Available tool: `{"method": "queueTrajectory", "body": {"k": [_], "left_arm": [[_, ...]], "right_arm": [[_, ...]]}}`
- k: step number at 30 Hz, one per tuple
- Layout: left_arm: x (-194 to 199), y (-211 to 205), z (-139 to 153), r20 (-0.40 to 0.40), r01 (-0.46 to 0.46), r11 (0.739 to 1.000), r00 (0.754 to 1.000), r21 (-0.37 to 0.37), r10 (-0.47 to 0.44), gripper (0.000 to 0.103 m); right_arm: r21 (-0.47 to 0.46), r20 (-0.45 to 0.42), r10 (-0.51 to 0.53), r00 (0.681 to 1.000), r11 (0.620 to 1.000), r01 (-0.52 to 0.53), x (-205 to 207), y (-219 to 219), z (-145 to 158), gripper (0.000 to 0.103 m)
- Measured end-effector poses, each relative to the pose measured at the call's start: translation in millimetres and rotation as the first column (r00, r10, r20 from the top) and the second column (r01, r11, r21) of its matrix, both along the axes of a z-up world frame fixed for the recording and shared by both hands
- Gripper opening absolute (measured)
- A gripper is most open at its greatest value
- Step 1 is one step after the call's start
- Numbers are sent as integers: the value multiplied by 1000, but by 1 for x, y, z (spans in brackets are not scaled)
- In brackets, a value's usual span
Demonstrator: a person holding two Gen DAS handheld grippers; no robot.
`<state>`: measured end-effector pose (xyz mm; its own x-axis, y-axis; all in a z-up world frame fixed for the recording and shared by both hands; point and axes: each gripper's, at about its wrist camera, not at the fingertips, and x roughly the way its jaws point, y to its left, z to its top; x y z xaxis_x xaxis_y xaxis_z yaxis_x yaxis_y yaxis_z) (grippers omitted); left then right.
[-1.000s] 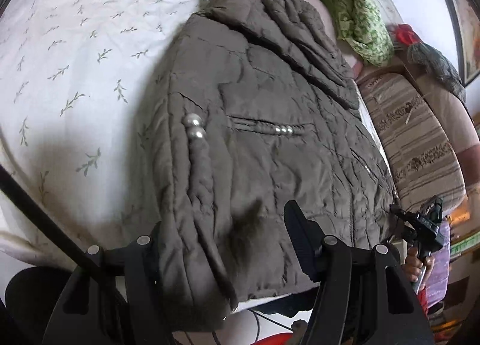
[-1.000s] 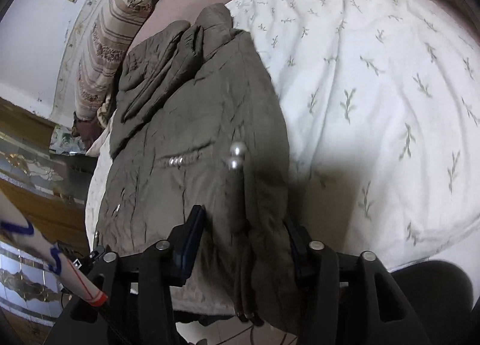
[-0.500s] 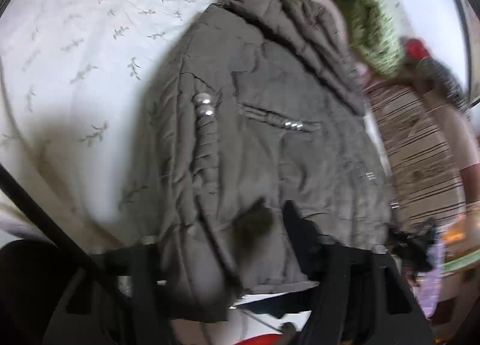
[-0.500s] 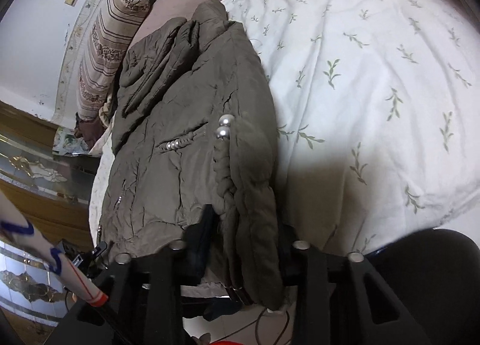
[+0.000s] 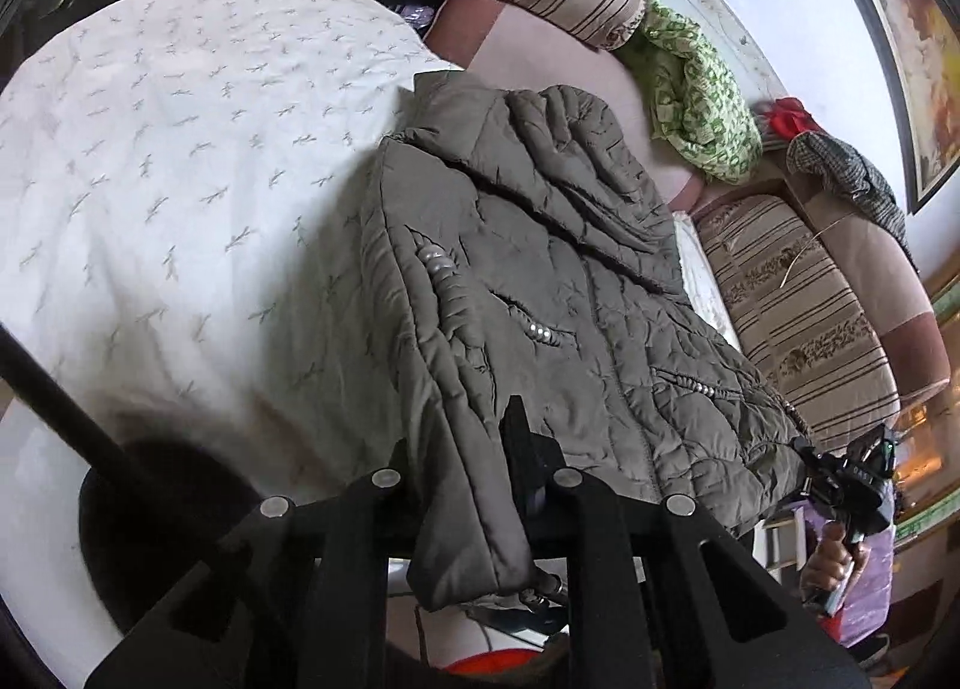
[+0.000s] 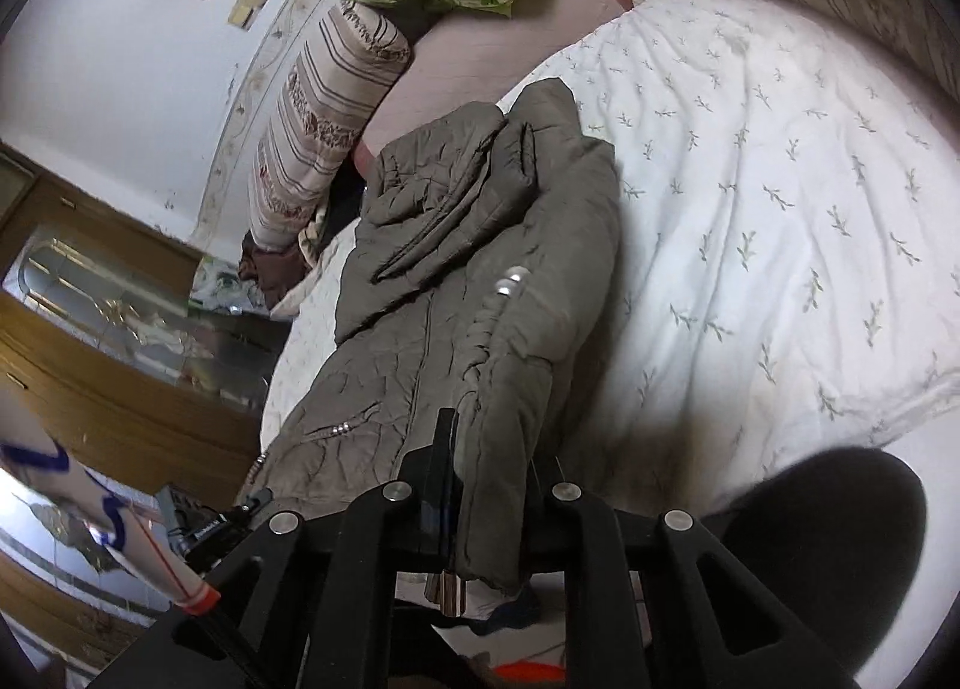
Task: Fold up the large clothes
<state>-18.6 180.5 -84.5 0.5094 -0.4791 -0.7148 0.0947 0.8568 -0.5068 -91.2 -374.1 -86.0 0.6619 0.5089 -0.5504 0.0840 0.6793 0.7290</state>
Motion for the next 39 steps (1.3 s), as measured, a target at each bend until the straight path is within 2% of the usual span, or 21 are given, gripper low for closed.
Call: {"method": "queueTrajectory", "body": {"k": [2,5,7,10,15,19,21,24,26,30,35,37,39], "left_arm": [[4,2,-4,-13,-13,1000,1000,16,13,16],[20,2,2,-10,-34,999,999,-13,34,16],[35,2,16,18,-39,998,999,-51,40,16],[70,-3,40,59,-60,996,996,-64,64,16],[156,-20,79,95,-92,995,991,-33,95,16],[241,-36,95,44,-93,996,995,2,93,17],[279,-46,96,23,-107,993,994,51,106,17],[334,-66,86,17,-132,979,991,155,131,17],[364,-76,71,7,-142,973,990,183,143,19],[415,-94,27,-64,-125,960,987,249,145,20],[441,-107,-14,-101,-134,942,980,307,172,20],[442,-108,-14,-96,-134,942,981,308,171,20],[436,-102,-3,-81,-131,952,984,278,159,20]], "right_arm": [[-26,-22,-4,1000,1000,4,-2,0,-2,15],[-26,-34,-11,999,1000,11,8,-2,0,15],[-34,-18,-11,1000,999,11,20,-4,11,15],[-83,25,-11,1000,996,13,44,-1,36,15],[-134,77,-38,996,990,48,117,-4,82,15],[-178,67,-84,994,979,95,186,-8,106,15],[-219,52,-95,994,970,104,217,-8,110,15],[-280,4,-132,991,952,128,275,-12,100,15],[-315,-35,-162,986,938,142,305,-18,88,15],[-326,-162,-193,968,936,132,362,-33,37,16],[-286,-219,-212,952,947,145,396,-39,-9,17],[-248,-237,-221,946,955,161,402,-43,-25,18],[-196,-241,-235,942,962,190,400,-49,-32,19]]}}
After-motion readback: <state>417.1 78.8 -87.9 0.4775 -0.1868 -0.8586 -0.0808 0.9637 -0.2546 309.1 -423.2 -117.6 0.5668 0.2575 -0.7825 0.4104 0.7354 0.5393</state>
